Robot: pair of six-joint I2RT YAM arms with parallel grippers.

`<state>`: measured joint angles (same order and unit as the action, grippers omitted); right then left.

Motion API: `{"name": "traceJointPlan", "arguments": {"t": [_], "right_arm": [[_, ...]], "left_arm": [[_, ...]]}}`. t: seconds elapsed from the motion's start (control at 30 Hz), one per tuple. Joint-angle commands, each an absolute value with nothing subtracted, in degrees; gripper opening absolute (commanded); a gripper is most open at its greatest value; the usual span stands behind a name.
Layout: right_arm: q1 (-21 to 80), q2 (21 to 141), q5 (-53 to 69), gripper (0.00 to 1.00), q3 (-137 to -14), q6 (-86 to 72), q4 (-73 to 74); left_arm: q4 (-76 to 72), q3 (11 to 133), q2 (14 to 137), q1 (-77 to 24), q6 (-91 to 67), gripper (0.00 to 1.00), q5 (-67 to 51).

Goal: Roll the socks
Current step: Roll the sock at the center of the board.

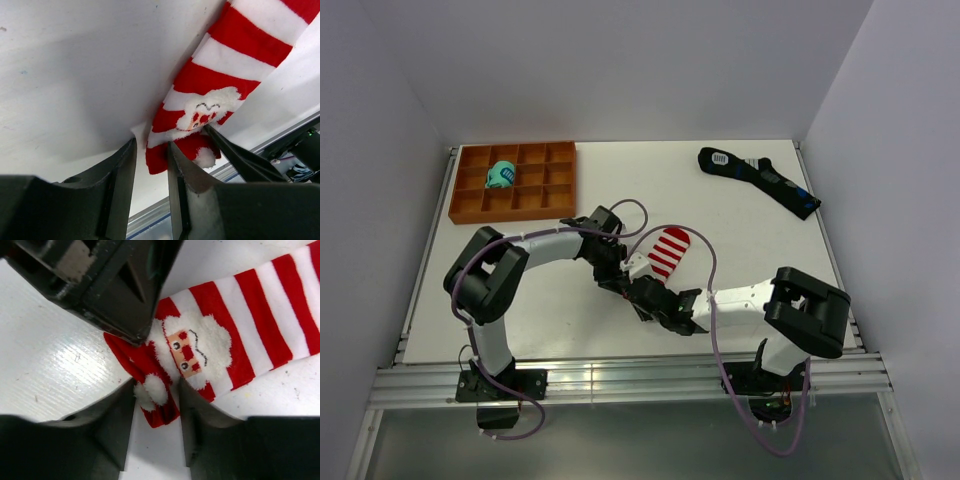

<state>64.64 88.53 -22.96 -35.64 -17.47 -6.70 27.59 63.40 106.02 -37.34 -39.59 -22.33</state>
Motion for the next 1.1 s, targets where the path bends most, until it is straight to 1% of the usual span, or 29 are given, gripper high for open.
{"name": "traceJointPlan", "arguments": {"t": [0.0,0.07,0.17,0.47,0.63,0.7,0.73,0.9,0.93,1.07], "right_arm": [[65.2,88.7,-27.7,0.40,-37.5,-18.6,-5.8],[65.2,88.6,-27.3,0.31,-37.5,-18.9,-6.1],[65.2,88.2,-25.4,0.26,-37.4,-19.3,-6.4],[64.8,84.6,-16.8,0.25,-36.9,-22.4,-6.4],[61.0,83.4,-6.7,0.24,-35.3,-26.3,-7.8],[60.2,82.9,-5.5,0.24,-34.3,-27.4,-8.3],[59.2,83.1,-3.1,0.24,-33.9,-28.0,-8.6],[56.9,84.7,1.7,0.23,-32.1,-32.2,-10.4],[56.5,84.9,2.3,0.24,-31.6,-33.6,-11.2],[52.2,87.2,12.6,0.24,-29.2,-37.3,-16.1]], "left_arm": [[28.7,64.2,106.6,-37.1,-38.1,0.37,-23.3],[28.9,64.2,106.6,-37.1,-38.1,0.37,-23.4],[28.7,64.0,106.4,-37.2,-38.1,0.37,-23.3],[28.1,62.8,105.6,-37.1,-38.6,0.37,-22.5],[27.4,60.5,102.0,-37.0,-40.9,0.38,-20.4],[26.5,59.2,100.5,-36.8,-41.9,0.38,-20.1],[25.9,58.1,99.1,-36.7,-43.0,0.40,-19.3],[24.3,55.4,94.8,-36.7,-46.0,0.42,-15.9],[24.1,55.2,94.1,-36.7,-46.6,0.44,-15.2],[23.2,54.4,91.8,-36.7,-46.8,0.45,-11.4]]}}
